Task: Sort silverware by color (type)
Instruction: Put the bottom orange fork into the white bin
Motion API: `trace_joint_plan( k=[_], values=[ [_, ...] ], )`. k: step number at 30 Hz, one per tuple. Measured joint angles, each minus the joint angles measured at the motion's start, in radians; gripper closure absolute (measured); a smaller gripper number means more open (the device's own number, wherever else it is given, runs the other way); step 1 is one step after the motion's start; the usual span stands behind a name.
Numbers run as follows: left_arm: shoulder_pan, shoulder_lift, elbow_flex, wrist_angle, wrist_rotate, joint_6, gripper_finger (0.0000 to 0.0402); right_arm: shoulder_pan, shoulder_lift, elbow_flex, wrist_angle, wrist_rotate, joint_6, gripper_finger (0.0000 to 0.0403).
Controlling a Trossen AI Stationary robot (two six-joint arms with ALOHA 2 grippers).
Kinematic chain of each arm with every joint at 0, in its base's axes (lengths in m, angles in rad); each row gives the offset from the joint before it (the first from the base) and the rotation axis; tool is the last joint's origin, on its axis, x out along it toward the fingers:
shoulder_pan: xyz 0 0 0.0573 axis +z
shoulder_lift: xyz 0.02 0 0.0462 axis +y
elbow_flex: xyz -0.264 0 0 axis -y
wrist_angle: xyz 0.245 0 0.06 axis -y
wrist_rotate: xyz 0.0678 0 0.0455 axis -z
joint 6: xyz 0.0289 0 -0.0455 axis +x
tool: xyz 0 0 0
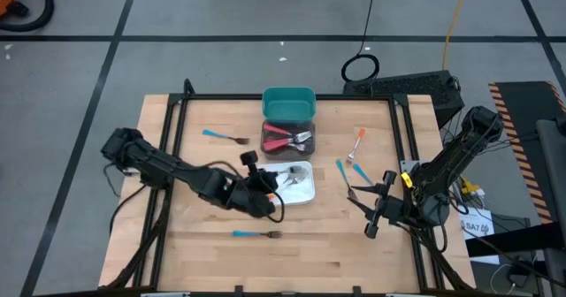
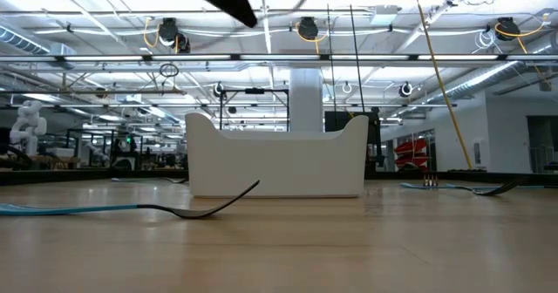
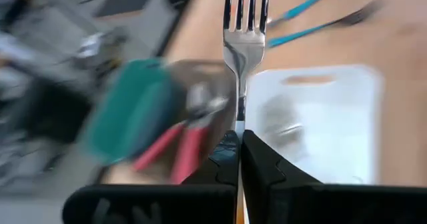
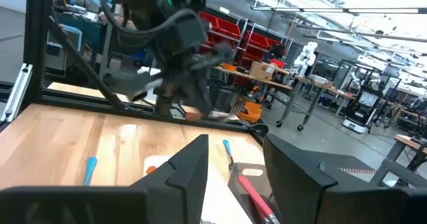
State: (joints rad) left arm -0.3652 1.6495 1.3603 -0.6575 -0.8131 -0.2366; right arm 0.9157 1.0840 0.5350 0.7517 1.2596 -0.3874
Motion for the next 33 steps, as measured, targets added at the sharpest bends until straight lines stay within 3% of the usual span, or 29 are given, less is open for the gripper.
trace_joint_plan(
  k=[4,8,11,20,33],
  values=[
    [0.053,-0.014,-0.144,0.352,0.099,0.113,0.0401,-0.001,0.0,0.0,0.0,0.0,-0.018,0.0262],
    [0.101,0.004,-0.2,0.533,0.173,0.17,0.0401,-0.012,0.0,0.0,0.0,0.0,-0.025,0.0262],
    [0.12,0.006,-0.22,0.548,0.201,0.129,0.0401,-0.02,0.0,0.0,0.0,0.0,-0.025,0.0262],
    [0.112,0.039,-0.35,0.833,0.201,0.064,0.0401,-0.021,0.0,0.0,0.0,-0.003,-0.027,0.0262],
    [0.103,0.068,-0.361,0.833,0.179,-0.096,0.0401,-0.04,0.0,0.0,0.007,-0.004,-0.045,0.0262]
  ],
)
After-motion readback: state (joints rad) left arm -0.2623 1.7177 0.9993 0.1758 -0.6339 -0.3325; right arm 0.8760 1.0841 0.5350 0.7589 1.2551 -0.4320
